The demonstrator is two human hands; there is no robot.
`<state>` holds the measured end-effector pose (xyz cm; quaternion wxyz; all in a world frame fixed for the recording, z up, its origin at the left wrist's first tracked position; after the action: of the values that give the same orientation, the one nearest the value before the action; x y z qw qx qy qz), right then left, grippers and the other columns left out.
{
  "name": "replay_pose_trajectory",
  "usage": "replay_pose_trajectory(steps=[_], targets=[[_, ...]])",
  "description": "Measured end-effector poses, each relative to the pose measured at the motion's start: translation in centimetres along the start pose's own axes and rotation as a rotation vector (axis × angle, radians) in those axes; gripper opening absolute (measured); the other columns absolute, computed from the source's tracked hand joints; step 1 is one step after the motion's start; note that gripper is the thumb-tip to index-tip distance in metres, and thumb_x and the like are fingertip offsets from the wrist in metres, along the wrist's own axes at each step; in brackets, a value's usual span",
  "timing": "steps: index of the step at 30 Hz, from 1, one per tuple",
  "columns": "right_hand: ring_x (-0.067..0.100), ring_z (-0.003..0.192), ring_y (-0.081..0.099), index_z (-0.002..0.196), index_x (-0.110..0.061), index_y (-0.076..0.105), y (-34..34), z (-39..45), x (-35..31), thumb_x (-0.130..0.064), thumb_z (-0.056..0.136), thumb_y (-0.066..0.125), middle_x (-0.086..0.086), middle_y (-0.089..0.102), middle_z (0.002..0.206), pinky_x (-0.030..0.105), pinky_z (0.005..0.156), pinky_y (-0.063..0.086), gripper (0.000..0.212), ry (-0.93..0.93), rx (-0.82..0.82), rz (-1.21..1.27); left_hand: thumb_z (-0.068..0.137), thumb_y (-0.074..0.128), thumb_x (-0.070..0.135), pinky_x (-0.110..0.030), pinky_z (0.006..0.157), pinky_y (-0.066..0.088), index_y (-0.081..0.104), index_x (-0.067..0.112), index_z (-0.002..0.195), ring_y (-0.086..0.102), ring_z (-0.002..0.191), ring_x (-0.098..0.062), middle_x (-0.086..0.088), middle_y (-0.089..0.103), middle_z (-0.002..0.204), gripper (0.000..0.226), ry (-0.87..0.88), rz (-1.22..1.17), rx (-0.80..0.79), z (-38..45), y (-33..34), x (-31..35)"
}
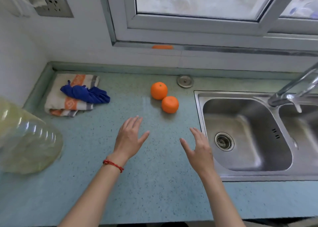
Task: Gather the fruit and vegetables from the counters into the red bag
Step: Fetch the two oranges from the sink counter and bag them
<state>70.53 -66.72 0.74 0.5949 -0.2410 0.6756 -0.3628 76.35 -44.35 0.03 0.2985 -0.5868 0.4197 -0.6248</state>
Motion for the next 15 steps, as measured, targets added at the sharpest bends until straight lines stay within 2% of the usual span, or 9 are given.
replay_pose_trajectory(steps=[3,6,8,15], targets=[[0.016,0.135,0.036,0.136,-0.013,0.043,1.3,2.2,0.1,-0.037,0.088,0.058,0.004,0.043,0.144,0.018,0.105,0.022,0.056,0.063,-0.022,0.084,0.09,0.051,0.038,-0.033,0.112,0.02,0.034,0.008,0.14,0.028,0.136,-0.025,-0.01,0.037,0.146,0.06,-0.052,-0.151,-0.003,3.5,0.1,-0.6],[0.019,0.131,0.04,0.135,-0.014,0.045,2.4,4.5,0.3,-0.036,0.085,0.062,0.005,0.047,0.141,0.031,0.109,0.032,0.057,0.128,-0.027,0.179,0.09,0.052,0.036,-0.033,0.11,0.023,0.035,0.01,0.14,0.03,0.136,-0.025,-0.011,0.038,0.146,0.059,-0.133,-0.297,-0.025,6.3,0.7,-0.9],[0.019,0.128,0.044,0.134,-0.015,0.045,3.1,6.2,0.4,-0.035,0.084,0.064,0.004,0.049,0.138,0.039,0.105,0.039,0.058,0.165,-0.026,0.24,0.09,0.054,0.034,-0.032,0.109,0.024,0.036,0.01,0.139,0.031,0.136,-0.024,-0.011,0.038,0.146,0.058,-0.188,-0.392,-0.034,8.2,1.1,-1.1],[0.017,0.123,0.047,0.137,-0.016,0.042,4.9,12.5,1.3,-0.035,0.077,0.072,0.003,0.048,0.139,0.041,0.102,0.042,0.07,0.235,-0.008,0.361,0.08,0.067,0.036,-0.038,0.108,0.032,0.037,0.01,0.138,0.039,0.132,-0.023,-0.01,0.041,0.144,0.071,-0.301,-0.563,-0.008,15.4,3.2,-2.3]])
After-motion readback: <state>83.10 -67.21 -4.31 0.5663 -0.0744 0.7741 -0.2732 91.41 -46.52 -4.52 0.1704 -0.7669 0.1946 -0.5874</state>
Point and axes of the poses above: each hand's wrist, its own z-axis towards the middle knuckle, its own y-axis out of the palm, x = y × z, the point moved 10 cm from there along z, towards the middle knuckle
